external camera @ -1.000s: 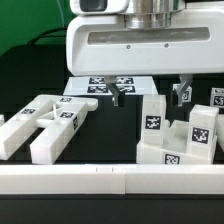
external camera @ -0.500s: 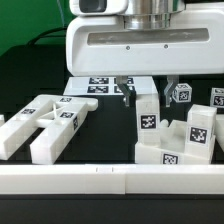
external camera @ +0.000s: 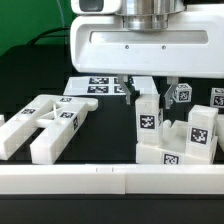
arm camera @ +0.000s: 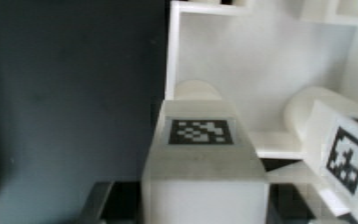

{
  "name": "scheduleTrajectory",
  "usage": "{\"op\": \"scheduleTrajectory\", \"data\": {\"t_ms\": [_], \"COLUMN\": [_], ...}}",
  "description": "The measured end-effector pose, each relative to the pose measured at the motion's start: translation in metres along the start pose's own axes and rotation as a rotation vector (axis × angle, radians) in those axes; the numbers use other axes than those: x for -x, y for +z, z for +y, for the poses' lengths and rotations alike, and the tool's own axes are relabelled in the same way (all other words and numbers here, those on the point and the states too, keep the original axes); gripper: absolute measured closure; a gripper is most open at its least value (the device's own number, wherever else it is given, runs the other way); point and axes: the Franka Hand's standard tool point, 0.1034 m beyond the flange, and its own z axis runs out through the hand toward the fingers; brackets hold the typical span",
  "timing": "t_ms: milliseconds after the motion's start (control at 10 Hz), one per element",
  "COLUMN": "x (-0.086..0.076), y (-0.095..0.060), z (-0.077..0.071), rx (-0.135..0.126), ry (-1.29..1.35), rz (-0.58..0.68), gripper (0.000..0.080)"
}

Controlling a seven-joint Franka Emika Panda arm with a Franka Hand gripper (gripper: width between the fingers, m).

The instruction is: Assemble chair

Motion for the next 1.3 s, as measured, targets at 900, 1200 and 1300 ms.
{"op": "scheduleTrajectory", "data": {"t_ms": [900, 1200, 1300], "x": [0.0032, 0.0047, 0.0062], "y": [0.0008, 0.0028, 0.0041], "z": [-0.0056, -0.0076, -0.0088], "rx": [-0.011, -0.011, -0.009], "ry": [0.473, 0.158, 0.058], "rz": [0.001, 0.009, 0.008], "gripper": [0.0284, 0.0157, 0.0157]}}
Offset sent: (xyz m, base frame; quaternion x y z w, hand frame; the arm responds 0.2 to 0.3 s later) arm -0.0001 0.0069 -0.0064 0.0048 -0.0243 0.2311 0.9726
